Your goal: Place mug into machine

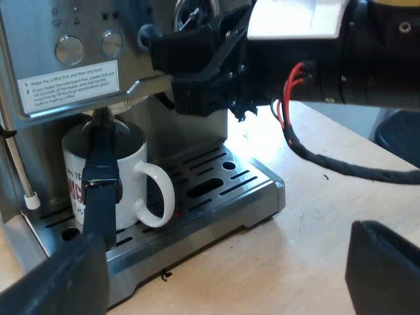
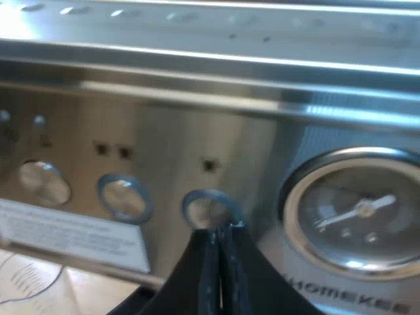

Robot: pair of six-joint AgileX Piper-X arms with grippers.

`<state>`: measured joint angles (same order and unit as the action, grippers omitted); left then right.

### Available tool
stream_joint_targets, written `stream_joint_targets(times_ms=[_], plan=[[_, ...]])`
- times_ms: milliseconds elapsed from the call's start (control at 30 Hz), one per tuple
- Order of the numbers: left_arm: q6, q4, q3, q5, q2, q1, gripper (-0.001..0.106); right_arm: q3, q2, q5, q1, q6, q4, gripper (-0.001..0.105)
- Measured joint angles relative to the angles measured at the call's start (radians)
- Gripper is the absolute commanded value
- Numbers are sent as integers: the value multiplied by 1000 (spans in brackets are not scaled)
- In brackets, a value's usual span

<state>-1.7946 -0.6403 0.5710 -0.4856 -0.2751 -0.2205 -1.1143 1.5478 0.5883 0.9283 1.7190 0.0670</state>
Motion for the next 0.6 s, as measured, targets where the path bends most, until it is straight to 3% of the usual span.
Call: stream_joint_targets(times_ms=[600], plan=[[0, 0, 0, 0, 0, 0, 81, 3, 2, -22, -16, 0, 34, 0]])
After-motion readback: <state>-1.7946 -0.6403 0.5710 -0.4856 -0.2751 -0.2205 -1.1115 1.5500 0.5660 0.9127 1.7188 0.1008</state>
